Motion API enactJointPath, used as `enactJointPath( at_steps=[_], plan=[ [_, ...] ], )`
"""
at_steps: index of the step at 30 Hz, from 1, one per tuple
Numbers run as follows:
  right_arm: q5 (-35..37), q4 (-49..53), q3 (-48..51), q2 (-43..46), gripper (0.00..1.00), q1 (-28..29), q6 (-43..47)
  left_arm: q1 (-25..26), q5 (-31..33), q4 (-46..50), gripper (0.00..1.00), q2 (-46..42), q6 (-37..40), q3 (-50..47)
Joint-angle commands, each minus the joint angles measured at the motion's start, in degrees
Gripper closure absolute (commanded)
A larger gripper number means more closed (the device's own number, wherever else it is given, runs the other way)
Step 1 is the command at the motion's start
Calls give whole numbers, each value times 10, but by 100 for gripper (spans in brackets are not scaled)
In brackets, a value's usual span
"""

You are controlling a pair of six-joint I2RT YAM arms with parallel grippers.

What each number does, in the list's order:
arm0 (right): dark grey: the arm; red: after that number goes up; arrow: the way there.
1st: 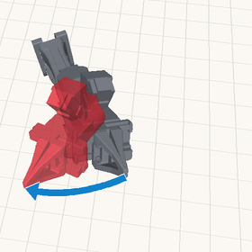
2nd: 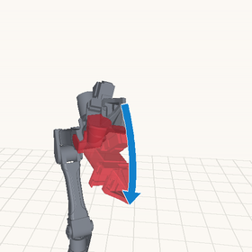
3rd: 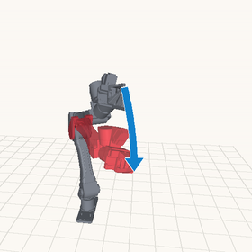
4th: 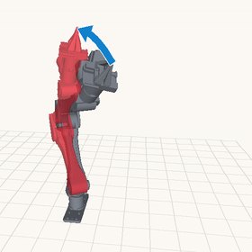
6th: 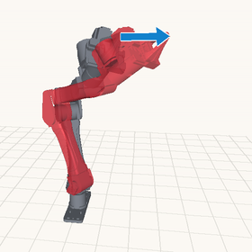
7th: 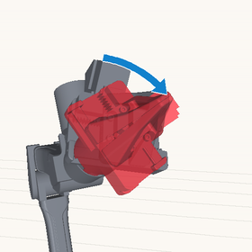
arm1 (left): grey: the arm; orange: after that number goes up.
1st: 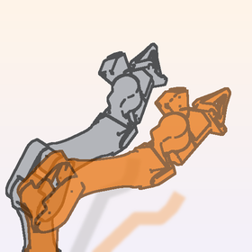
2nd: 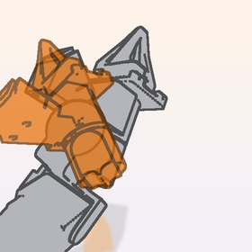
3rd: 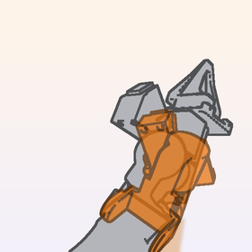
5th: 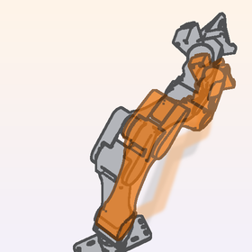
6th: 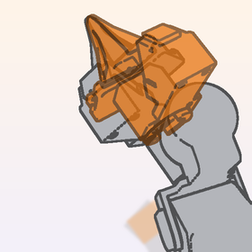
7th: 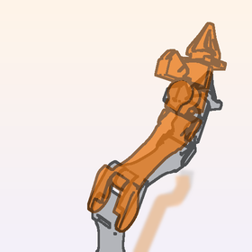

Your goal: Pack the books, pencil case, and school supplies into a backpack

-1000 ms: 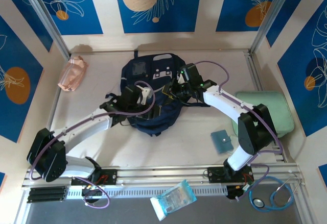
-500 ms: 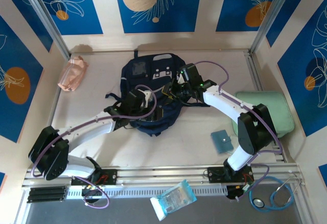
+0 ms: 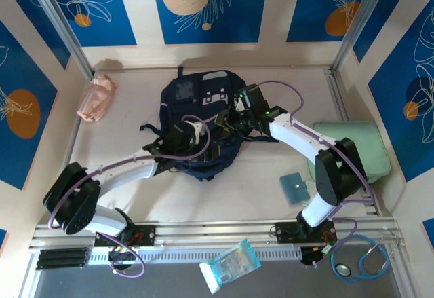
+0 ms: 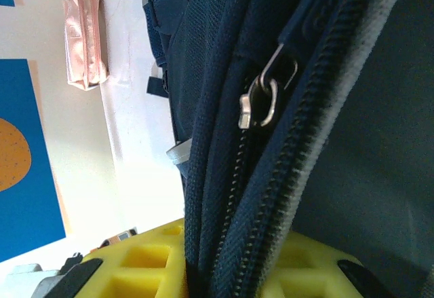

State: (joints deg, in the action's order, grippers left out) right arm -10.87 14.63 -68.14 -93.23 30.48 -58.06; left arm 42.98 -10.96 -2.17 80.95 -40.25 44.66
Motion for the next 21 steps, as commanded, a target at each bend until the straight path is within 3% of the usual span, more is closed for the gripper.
enactJointPath(
  at_steps=[1,7,15,21],
  plan=[
    [-45,-18,-26,-2,78,14,15,4,-6,-88,48,-19,-2,-7],
    [-42,-18,-23,-1,78,14,12,5,19,-64,61,-15,15,-8],
    [-44,-21,-18,3,78,15,11,4,87,-30,67,0,-3,10],
    [-45,-27,-13,9,78,17,13,4,94,-35,74,1,-4,20]
  ],
)
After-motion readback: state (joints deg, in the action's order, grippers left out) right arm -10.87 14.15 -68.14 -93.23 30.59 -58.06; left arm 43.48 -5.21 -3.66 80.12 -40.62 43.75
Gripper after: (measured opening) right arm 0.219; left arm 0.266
